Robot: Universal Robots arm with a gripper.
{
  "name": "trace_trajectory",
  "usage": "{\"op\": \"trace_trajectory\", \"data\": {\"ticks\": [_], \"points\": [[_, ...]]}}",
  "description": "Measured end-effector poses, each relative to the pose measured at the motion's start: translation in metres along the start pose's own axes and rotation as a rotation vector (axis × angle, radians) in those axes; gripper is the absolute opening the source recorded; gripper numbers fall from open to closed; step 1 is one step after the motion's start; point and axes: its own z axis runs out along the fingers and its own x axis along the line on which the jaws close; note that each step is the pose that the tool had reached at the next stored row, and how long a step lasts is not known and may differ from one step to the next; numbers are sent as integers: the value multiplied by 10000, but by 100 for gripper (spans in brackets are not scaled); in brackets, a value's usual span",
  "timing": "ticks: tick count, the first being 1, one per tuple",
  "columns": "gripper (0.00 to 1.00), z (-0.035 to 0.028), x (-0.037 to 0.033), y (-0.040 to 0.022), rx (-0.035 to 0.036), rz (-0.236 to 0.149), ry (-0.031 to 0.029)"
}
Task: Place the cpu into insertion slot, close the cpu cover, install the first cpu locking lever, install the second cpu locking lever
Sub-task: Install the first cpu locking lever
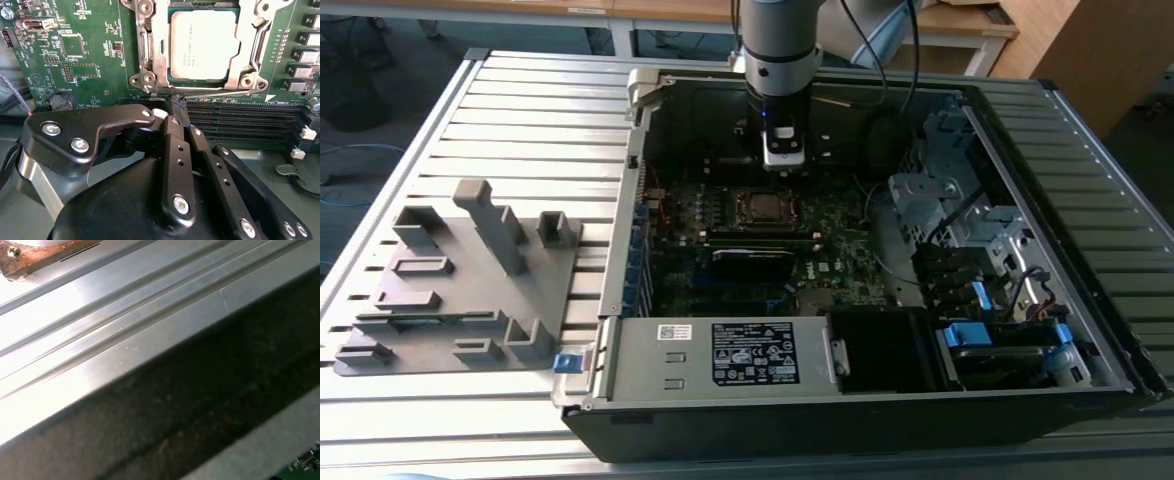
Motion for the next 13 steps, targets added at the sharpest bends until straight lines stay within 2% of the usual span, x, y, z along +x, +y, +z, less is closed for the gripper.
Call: {"op": "trace_trajectory", "data": {"ticks": [13], "points": [[11,-13,-12,-17,8,-1,-4]]}}
